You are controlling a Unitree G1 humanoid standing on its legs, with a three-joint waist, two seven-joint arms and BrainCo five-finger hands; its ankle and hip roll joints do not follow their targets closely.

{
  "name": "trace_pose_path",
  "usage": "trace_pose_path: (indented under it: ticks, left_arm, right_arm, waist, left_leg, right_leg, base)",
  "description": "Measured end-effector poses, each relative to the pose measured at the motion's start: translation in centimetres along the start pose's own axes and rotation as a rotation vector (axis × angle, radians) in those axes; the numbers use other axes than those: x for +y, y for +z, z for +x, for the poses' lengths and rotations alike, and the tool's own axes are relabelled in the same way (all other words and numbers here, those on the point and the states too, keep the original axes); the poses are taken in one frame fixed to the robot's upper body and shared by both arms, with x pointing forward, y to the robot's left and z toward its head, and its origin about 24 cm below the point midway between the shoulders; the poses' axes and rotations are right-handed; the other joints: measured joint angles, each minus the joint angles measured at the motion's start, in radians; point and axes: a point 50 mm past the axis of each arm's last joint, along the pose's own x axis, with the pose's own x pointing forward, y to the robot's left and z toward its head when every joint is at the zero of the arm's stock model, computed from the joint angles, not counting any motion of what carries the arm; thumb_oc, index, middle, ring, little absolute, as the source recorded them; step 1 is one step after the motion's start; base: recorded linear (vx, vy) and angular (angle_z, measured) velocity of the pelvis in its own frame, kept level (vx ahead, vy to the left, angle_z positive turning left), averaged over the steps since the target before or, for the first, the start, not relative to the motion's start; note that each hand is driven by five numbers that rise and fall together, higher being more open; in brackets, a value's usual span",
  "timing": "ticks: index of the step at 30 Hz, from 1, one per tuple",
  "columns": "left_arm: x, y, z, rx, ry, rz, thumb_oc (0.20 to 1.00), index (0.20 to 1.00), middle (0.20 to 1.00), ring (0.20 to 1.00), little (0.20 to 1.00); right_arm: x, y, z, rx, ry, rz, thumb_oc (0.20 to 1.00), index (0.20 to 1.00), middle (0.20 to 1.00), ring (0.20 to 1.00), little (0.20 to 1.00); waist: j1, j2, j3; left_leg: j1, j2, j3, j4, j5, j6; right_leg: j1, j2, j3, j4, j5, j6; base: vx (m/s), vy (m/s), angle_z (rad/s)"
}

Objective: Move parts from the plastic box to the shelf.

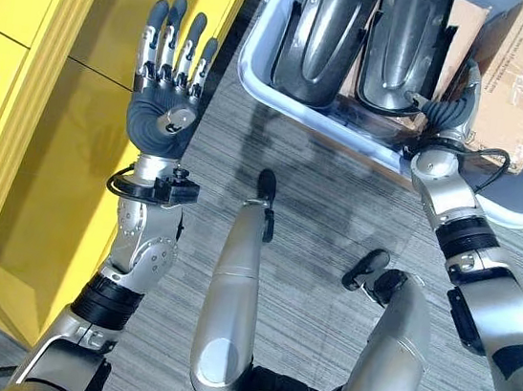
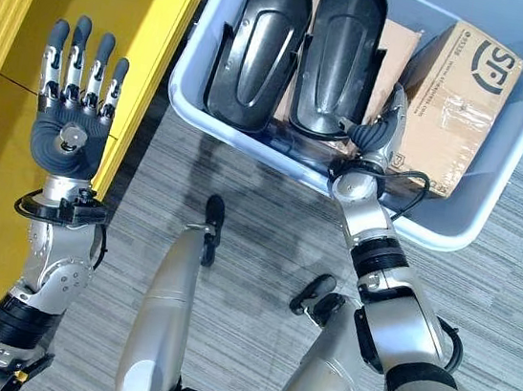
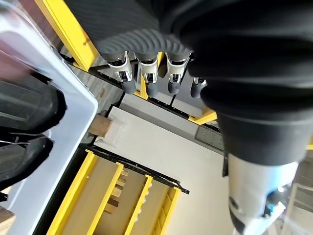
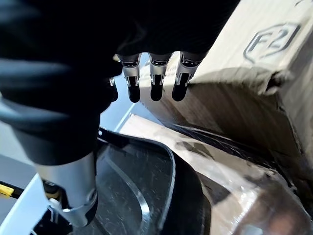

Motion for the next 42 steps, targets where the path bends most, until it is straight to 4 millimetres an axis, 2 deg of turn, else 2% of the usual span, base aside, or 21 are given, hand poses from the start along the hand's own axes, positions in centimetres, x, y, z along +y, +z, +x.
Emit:
trace_pose_path:
  ticks: [6,9,14,16,17,18,19,21,23,25,29,32,34,35,38,39,41,42]
  left_arm:
    - [0.1,-0.1,-0.2,0.014,-0.001,-0.003,1.000,1.000,1.000,1.000,1.000]
    - [0.2,-0.2,-0.4,0.021,0.002,-0.019,1.000,1.000,1.000,1.000,1.000]
    - [0.5,-0.2,-0.1,0.040,-0.018,-0.004,1.000,1.000,1.000,1.000,1.000]
    - [0.7,-1.0,0.9,0.050,-0.015,0.003,1.000,1.000,1.000,1.000,1.000]
    - [0.7,-1.4,1.9,0.051,-0.026,0.010,1.000,1.000,1.000,1.000,1.000]
    - [0.6,-1.6,3.1,0.044,-0.034,0.017,1.000,1.000,1.000,1.000,1.000]
    - [0.3,-1.9,5.5,0.025,-0.041,0.034,1.000,1.000,1.000,1.000,1.000]
    - [-0.3,-1.8,7.2,0.002,-0.049,0.037,1.000,1.000,1.000,1.000,1.000]
    - [-0.6,-2.0,8.3,-0.010,-0.031,0.036,1.000,1.000,1.000,1.000,1.000]
    - [-0.2,-2.6,8.3,0.012,0.011,0.044,1.000,1.000,1.000,1.000,1.000]
    - [-0.7,-3.3,8.7,0.015,0.054,0.046,1.000,1.000,1.000,1.000,1.000]
    - [-1.0,-3.8,9.1,0.019,0.079,0.053,1.000,1.000,1.000,1.000,1.000]
    - [-1.6,-4.1,9.2,0.023,0.088,0.052,1.000,1.000,1.000,1.000,1.000]
    - [-1.5,-4.1,9.2,0.022,0.104,0.053,1.000,1.000,1.000,1.000,1.000]
    - [-2.1,-4.4,9.2,0.018,0.119,0.060,1.000,1.000,1.000,1.000,1.000]
    - [-2.0,-4.5,9.2,0.029,0.125,0.063,1.000,1.000,1.000,1.000,1.000]
    - [-2.0,-4.5,9.2,0.031,0.126,0.065,1.000,1.000,1.000,1.000,1.000]
    - [-2.0,-4.5,9.2,0.033,0.129,0.065,1.000,1.000,1.000,1.000,1.000]
  right_arm:
    - [0.0,-0.3,0.1,-0.003,-0.002,-0.052,1.000,1.000,1.000,1.000,1.000]
    - [-0.4,0.6,0.6,-0.093,-0.052,-0.211,1.000,1.000,1.000,1.000,1.000]
    - [-2.6,1.5,2.0,-0.211,-0.174,-0.484,1.000,1.000,1.000,1.000,1.000]
    - [-2.4,2.2,2.4,-0.245,-0.169,-0.569,1.000,1.000,1.000,1.000,1.000]
    - [-2.1,3.3,2.6,-0.280,-0.169,-0.589,1.000,1.000,1.000,1.000,1.000]
    - [-1.7,4.8,2.8,-0.322,-0.170,-0.593,1.000,1.000,1.000,1.000,1.000]
    - [-1.2,7.1,2.9,-0.381,-0.169,-0.579,1.000,1.000,1.000,1.000,1.000]
    - [-1.1,8.1,3.0,-0.396,-0.179,-0.581,1.000,1.000,1.000,1.000,1.000]
    - [-0.8,7.7,2.9,-0.382,-0.170,-0.611,1.000,1.000,1.000,1.000,1.000]
    - [-0.4,7.4,2.8,-0.373,-0.152,-0.623,1.000,1.000,1.000,1.000,1.000]
    - [1.1,6.9,2.1,-0.310,-0.094,-0.551,1.000,1.000,1.000,1.000,1.000]
    - [2.1,6.5,1.6,-0.223,-0.045,-0.414,1.000,1.000,1.000,1.000,1.000]
    - [2.2,6.5,1.5,-0.131,-0.043,-0.157,1.000,1.000,1.000,1.000,1.000]
    - [2.1,6.4,1.5,-0.126,-0.042,-0.125,1.000,1.000,1.000,1.000,1.000]
    - [2.2,6.9,1.2,-0.246,-0.042,-0.206,1.000,1.000,1.000,1.000,1.000]
    - [2.7,7.7,0.7,-0.359,-0.034,-0.287,1.000,1.000,1.000,1.000,1.000]
    - [3.2,9.3,-0.2,-0.487,-0.035,-0.282,1.000,1.000,1.000,1.000,1.000]
    - [3.1,11.9,-1.4,-0.642,-0.050,-0.217,1.000,1.000,1.000,1.000,1.000]
  waist:
    - [0.000,0.002,-0.001]
    - [0.000,0.006,-0.001]
    - [0.016,0.022,0.000]
    - [0.016,0.023,0.000]
    - [0.011,0.023,0.000]
    - [-0.001,0.022,-0.001]
    - [-0.014,0.022,-0.001]
    - [-0.028,0.022,-0.001]
    - [-0.040,0.021,0.000]
    - [-0.061,0.020,0.000]
    - [-0.086,0.014,0.002]
    - [-0.092,0.013,0.002]
    - [-0.092,0.004,0.001]
    - [-0.094,0.003,0.001]
    - [-0.104,-0.001,0.000]
    - [-0.114,-0.002,0.001]
    - [-0.114,-0.002,0.001]
    - [-0.115,-0.002,0.001]
  left_leg:
    - [-0.001,0.000,-0.001,0.002,0.000,-0.001]
    - [-0.009,0.001,-0.003,0.004,-0.001,-0.001]
    - [-0.037,0.002,-0.011,0.031,-0.006,-0.001]
    - [-0.039,0.006,-0.010,0.046,-0.013,-0.001]
    - [-0.042,0.008,-0.010,0.053,-0.015,-0.001]
    - [-0.049,0.012,-0.011,0.060,-0.017,0.001]
    - [-0.068,0.015,-0.014,0.066,-0.022,0.007]
    - [-0.083,0.020,-0.011,0.076,-0.025,0.007]
    - [-0.095,0.025,-0.007,0.089,-0.027,0.019]
    - [-0.103,0.034,-0.008,0.099,-0.033,0.015]
    - [-0.123,0.041,-0.011,0.114,-0.034,0.014]
    - [-0.136,0.048,-0.018,0.130,-0.038,0.013]
    - [-0.138,0.050,-0.022,0.130,-0.046,0.013]
    - [-0.139,0.050,-0.021,0.131,-0.046,0.012]
    - [-0.162,0.049,-0.001,0.163,-0.062,0.026]
    - [-0.170,0.049,-0.004,0.171,-0.063,0.029]
    - [-0.170,0.049,-0.005,0.170,-0.058,0.021]
    - [-0.169,0.049,-0.006,0.170,-0.057,0.019]
  right_leg:
    - [-0.001,0.000,0.000,0.004,-0.003,-0.001]
    - [-0.010,0.000,0.001,0.010,-0.010,-0.005]
    - [-0.033,-0.003,0.004,0.032,-0.011,-0.002]
    - [-0.035,-0.003,0.010,0.039,-0.012,-0.002]
    - [-0.038,-0.002,0.012,0.041,-0.011,-0.002]
    - [-0.043,0.000,0.014,0.042,-0.010,-0.002]
    - [-0.056,0.005,0.014,0.042,-0.003,-0.002]
    - [-0.072,0.010,0.019,0.040,0.005,-0.003]
    - [-0.084,0.014,0.027,0.041,0.012,0.001]
    - [-0.086,0.021,0.028,0.041,0.013,0.001]
    - [-0.106,0.027,0.030,0.048,0.014,0.000]
    - [-0.115,0.030,0.030,0.061,0.011,-0.005]
    - [-0.116,0.033,0.031,0.065,0.007,-0.010]
    - [-0.117,0.033,0.033,0.065,0.007,-0.010]
    - [-0.157,0.026,0.067,0.088,0.004,-0.004]
    - [-0.164,0.024,0.067,0.098,0.003,0.001]
    - [-0.168,0.023,0.066,0.105,-0.001,-0.002]
    - [-0.167,0.023,0.066,0.107,-0.002,-0.003]
  base:
    - [0.01,0.000,0.00]
    - [0.00,0.000,0.00]
    - [0.01,0.000,0.01]
    - [0.00,0.006,-0.06]
    - [-0.01,0.006,-0.07]
    - [-0.02,0.010,-0.08]
    - [-0.01,0.007,-0.10]
    - [-0.01,0.024,-0.10]
    - [0.00,0.016,-0.12]
    - [-0.01,-0.009,-0.10]
    - [0.01,-0.008,-0.05]
    - [0.01,-0.001,-0.03]
    - [0.03,0.026,-0.03]
    - [0.07,0.068,-0.03]
    - [0.06,0.053,-0.07]
    - [0.04,0.023,0.01]
    - [0.05,0.012,0.03]
    - [0.05,0.000,0.01]
